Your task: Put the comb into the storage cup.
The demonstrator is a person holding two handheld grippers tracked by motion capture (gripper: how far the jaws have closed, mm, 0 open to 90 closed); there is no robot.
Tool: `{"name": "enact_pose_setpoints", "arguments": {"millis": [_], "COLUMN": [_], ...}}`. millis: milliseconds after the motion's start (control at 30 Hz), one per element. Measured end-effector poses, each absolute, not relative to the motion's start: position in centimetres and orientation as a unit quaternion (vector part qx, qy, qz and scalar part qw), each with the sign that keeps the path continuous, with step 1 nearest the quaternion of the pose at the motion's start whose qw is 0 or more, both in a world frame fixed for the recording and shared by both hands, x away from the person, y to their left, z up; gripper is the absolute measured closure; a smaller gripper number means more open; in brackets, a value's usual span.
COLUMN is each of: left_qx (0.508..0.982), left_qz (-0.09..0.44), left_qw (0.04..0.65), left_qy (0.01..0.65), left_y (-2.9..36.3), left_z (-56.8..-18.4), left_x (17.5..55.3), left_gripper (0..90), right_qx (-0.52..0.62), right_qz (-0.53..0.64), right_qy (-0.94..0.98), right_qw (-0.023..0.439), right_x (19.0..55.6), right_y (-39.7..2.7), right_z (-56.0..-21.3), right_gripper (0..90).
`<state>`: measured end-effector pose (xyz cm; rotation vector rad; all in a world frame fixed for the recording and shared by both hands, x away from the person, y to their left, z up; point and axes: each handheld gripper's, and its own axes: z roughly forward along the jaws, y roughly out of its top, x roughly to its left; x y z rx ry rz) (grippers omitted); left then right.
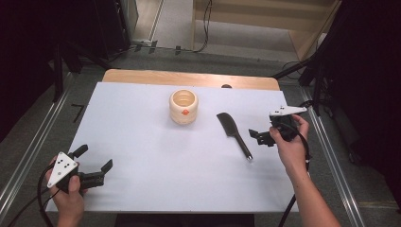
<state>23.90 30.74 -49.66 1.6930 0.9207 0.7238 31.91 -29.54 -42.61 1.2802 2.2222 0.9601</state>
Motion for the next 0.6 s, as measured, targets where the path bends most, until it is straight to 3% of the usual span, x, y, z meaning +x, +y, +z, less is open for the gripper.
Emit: {"name": "enact_pose_setpoints", "arguments": {"millis": [600], "left_qx": [0.705], "left_qz": [0.3], "left_qw": [0.516], "left_qy": [0.383], "left_y": [30.7], "left_z": [-49.7], "left_x": [23.9], "left_gripper": [0.0], "right_qx": [0.459], "right_qz": [0.287], "right_qy": [0.824], "right_qw": [0.168], "right_x": [34.2], "right_y": [-28.6], "right_z": [-43.4], "right_gripper": [0.0]}}
